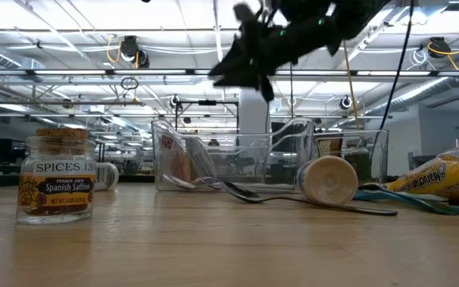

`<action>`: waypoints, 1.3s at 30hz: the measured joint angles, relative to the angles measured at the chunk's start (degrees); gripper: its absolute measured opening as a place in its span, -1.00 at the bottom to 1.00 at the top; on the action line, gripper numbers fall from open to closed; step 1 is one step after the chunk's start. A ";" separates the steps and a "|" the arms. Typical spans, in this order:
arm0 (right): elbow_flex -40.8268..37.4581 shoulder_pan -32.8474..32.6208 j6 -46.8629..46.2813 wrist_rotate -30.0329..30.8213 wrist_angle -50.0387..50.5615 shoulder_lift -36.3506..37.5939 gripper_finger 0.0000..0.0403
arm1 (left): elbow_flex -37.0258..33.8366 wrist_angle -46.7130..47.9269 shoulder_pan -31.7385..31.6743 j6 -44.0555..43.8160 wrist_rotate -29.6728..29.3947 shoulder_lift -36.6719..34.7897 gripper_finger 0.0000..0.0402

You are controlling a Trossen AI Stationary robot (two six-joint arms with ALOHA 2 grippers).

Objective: Pick & Place Food Item
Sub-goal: Put the blue spoon into the bottom transparent bin

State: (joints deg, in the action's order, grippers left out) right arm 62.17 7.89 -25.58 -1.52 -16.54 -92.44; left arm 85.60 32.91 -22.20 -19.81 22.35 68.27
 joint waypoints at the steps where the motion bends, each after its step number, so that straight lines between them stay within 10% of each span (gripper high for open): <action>1: 0.00 -0.18 0.97 0.00 -0.08 1.40 -0.51 | 0.00 -0.02 0.00 0.00 0.00 0.00 -0.01; 16: 0.02 -11.85 20.89 9.56 23.36 20.94 -0.53 | 0.00 -0.07 0.00 0.07 0.02 0.00 -0.01; 28: -0.04 -24.69 9.69 25.70 42.60 22.05 -0.53 | 0.00 -0.11 0.00 0.09 0.02 0.00 -0.01; 39: -0.04 -32.03 8.64 25.55 45.54 25.66 -0.54 | 0.00 -0.11 0.00 0.09 0.02 0.00 -0.01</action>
State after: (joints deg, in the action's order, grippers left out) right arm 62.13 -24.14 -16.94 24.03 29.00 -66.78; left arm 85.60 32.80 -22.19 -19.73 22.37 68.27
